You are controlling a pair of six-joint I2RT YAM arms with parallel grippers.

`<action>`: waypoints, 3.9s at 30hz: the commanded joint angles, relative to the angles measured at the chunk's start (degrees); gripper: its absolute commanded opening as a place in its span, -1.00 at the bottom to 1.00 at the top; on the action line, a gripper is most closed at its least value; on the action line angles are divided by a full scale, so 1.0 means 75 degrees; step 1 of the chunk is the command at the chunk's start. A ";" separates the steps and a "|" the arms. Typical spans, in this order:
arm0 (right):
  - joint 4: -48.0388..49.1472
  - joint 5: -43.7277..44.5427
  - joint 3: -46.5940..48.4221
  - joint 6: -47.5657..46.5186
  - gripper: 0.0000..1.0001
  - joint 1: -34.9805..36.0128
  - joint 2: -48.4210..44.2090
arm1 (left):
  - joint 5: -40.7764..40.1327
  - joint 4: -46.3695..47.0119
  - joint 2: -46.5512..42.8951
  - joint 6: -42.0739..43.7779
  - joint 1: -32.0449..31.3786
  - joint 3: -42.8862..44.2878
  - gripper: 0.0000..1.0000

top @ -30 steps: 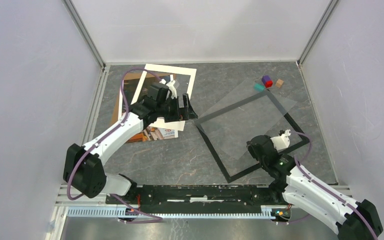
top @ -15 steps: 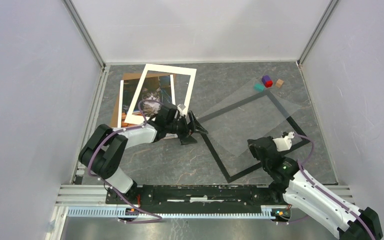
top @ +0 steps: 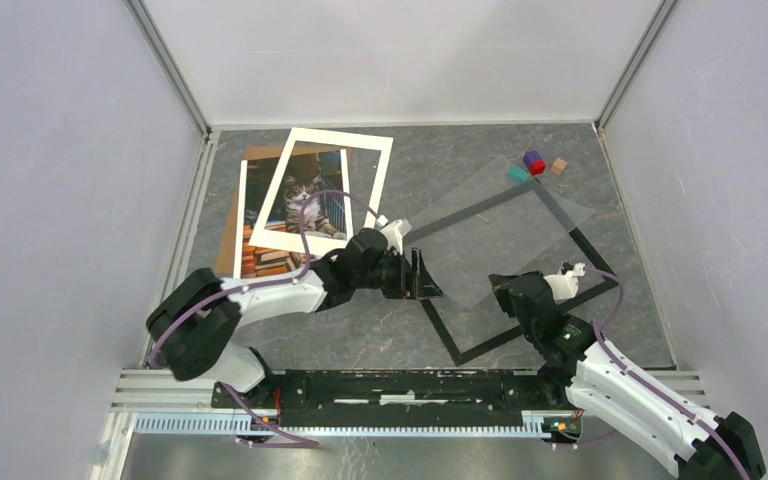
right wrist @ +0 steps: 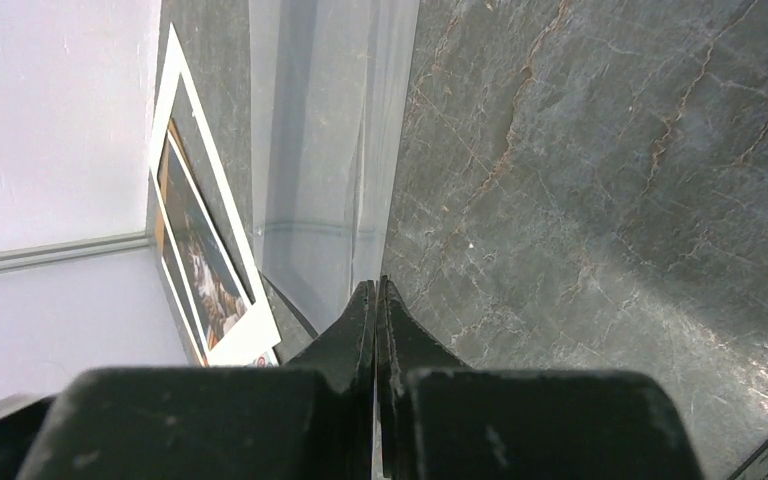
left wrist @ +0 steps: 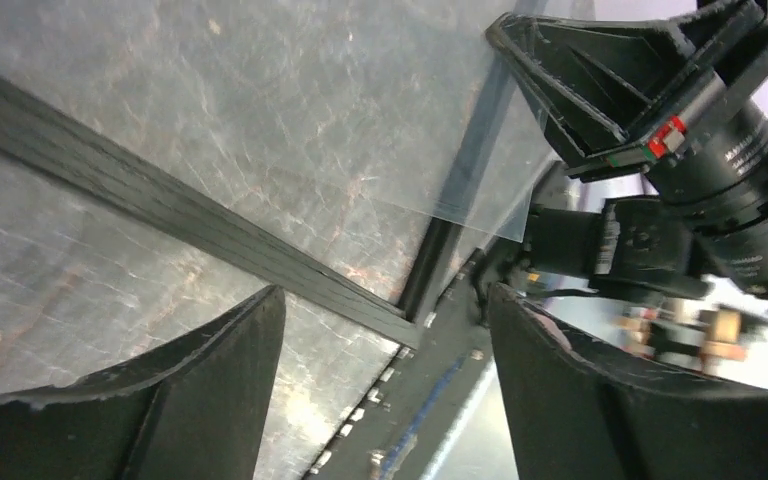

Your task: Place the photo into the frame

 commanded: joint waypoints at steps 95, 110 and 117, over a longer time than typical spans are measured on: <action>-0.0362 -0.3990 0.1191 -0.2592 -0.59 -0.4605 0.1459 | -0.6707 0.3242 0.0848 1.0674 -0.4367 0.0530 -0.95; -0.0456 -0.3592 0.0592 -0.1942 -1.00 -0.4600 0.0798 | -0.5841 -0.0578 -0.1480 0.7688 -0.4409 0.1094 0.50; -0.0784 -0.3080 0.0272 -0.1627 -1.00 -0.4603 -0.0076 | -0.3792 -0.3168 -0.3115 0.6189 -0.3089 0.2113 0.76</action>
